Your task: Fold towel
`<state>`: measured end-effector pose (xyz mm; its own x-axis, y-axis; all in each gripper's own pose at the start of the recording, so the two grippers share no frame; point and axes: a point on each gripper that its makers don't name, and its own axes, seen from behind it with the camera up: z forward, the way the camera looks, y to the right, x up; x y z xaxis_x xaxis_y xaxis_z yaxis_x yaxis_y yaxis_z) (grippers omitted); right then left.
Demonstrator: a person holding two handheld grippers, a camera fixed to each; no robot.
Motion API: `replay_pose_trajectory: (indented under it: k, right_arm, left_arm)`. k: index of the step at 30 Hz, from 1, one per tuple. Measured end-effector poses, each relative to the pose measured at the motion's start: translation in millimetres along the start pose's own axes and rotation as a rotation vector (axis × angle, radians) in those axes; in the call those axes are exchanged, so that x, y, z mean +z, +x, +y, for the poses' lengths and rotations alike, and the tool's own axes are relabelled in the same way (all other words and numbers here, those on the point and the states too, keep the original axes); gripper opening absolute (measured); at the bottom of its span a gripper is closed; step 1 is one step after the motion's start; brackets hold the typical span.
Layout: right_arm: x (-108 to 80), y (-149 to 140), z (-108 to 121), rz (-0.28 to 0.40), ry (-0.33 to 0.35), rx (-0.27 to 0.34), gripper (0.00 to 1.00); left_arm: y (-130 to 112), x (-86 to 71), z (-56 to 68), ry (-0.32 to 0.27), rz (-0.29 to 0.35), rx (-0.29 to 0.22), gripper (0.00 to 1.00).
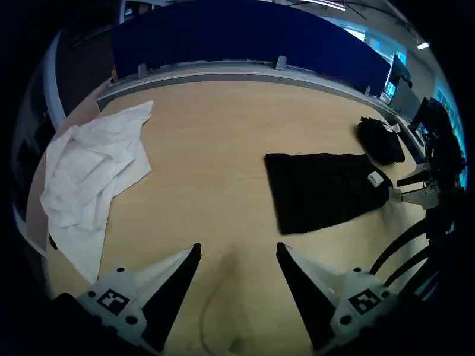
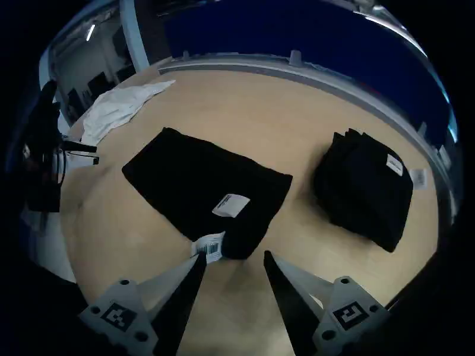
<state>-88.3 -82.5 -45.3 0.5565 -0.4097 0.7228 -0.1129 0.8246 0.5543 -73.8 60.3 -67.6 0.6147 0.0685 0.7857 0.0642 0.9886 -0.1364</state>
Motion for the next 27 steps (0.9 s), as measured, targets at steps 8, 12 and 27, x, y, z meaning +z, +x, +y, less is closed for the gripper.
replay_pose_trajectory:
  k: [8,12,27]
  right_arm:
    - [4.2,-7,-5,-0.024,0.027,-0.067,0.75]
    - [9.9,-7,-7,-0.031,0.039,-0.090,0.74]
    - [18.9,-14,-8,-0.073,0.041,-0.105,0.25]
  left_arm:
    - [-1,-5.6,0.0,0.001,0.006,-0.011,0.94]
    - [-4,-6.0,-2.0,0.006,0.002,-0.014,0.94]
    - [-10,-5.9,-13.1,0.022,-0.002,-0.029,0.94]
